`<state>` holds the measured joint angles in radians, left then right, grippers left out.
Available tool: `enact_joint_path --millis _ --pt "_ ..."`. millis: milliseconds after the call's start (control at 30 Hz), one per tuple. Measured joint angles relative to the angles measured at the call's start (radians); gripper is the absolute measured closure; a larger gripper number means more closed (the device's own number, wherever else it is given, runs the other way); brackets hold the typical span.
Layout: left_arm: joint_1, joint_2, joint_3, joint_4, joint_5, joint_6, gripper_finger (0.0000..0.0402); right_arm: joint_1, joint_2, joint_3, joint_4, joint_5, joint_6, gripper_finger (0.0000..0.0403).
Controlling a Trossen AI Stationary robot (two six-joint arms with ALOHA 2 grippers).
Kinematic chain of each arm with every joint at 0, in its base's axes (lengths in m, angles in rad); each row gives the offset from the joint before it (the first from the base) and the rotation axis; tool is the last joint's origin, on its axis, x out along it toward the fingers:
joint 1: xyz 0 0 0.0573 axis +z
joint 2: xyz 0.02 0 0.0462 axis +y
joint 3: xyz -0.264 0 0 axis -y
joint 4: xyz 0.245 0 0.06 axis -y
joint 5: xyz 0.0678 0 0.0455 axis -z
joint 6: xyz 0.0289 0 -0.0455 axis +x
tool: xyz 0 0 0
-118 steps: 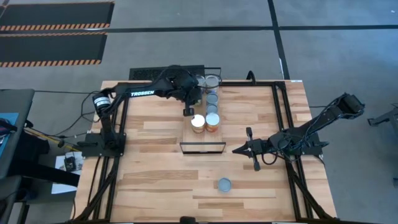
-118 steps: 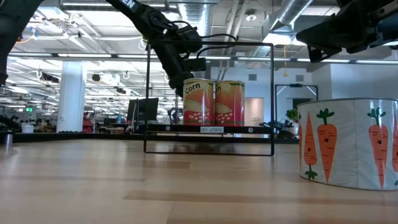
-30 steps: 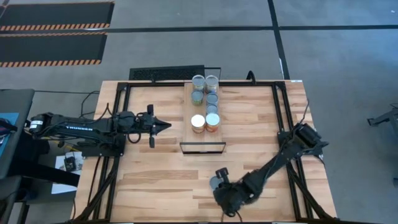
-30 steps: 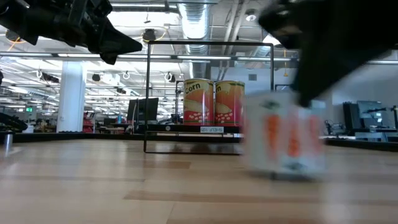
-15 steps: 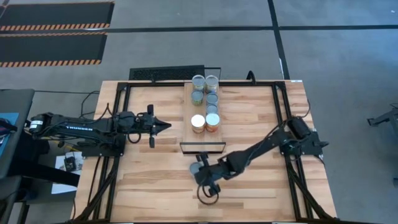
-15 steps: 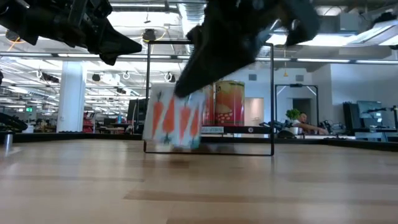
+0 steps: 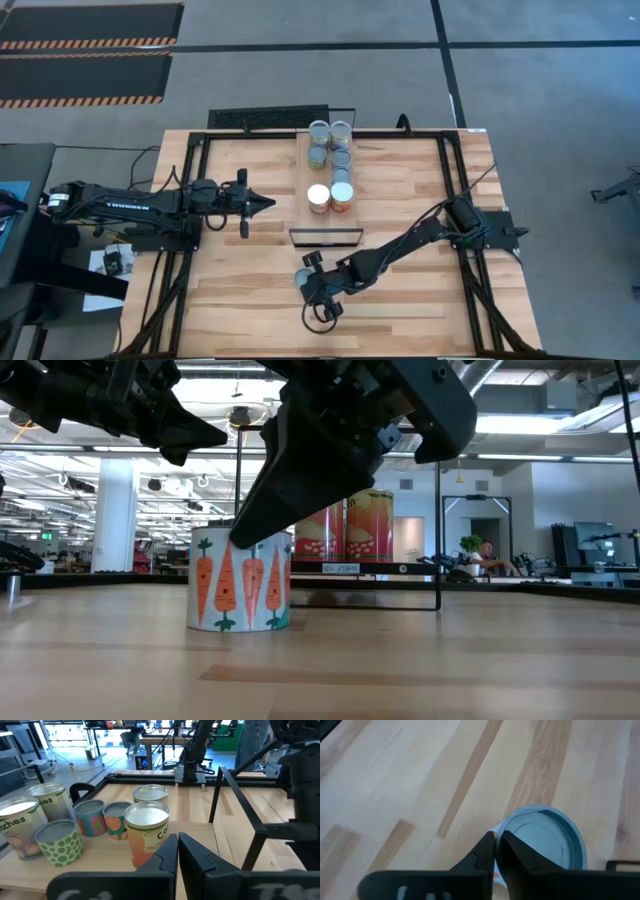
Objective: Pick and place cans onto a shelf
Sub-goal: Put the carrot can on the shelf
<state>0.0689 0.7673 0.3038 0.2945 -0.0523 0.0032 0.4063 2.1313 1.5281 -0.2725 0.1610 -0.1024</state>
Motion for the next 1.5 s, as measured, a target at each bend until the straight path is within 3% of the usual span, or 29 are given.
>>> enact_joint_path --millis 167,400,500,600,700,1000,1200,1500 --pt "0.0 0.0 0.0 -0.027 0.004 -0.002 0.0397 0.008 -0.009 0.004 -0.013 0.03 0.039 0.0309" --pt "-0.01 0.0 0.0 -0.039 0.009 0.004 0.0398 0.057 -0.141 0.006 -0.056 0.103 0.019 0.0248" --pt "-0.04 -0.002 0.008 -0.051 0.012 0.026 0.0398 0.08 -0.19 0.003 -0.123 0.099 -0.009 0.0258" --pt "-0.086 -0.002 0.028 -0.057 0.01 0.04 0.0397 0.094 -0.246 -0.032 -0.114 0.099 -0.031 0.0312" --pt "-0.159 -0.002 0.047 -0.07 -0.025 0.046 0.0398 0.098 -0.311 -0.139 -0.033 0.098 -0.023 0.0383" --pt "-0.492 0.058 0.169 -0.225 -0.261 0.039 0.0398 0.144 -0.59 -0.643 0.516 0.096 0.024 0.0397" --pt "-0.665 0.246 0.32 -0.327 -0.405 0.009 0.0398 0.154 -0.796 -0.913 0.745 0.097 0.062 0.0396" --pt "-0.715 0.635 0.64 -0.574 -0.406 -0.125 0.0397 0.14 -0.972 -1.181 0.998 0.101 0.101 0.0393"
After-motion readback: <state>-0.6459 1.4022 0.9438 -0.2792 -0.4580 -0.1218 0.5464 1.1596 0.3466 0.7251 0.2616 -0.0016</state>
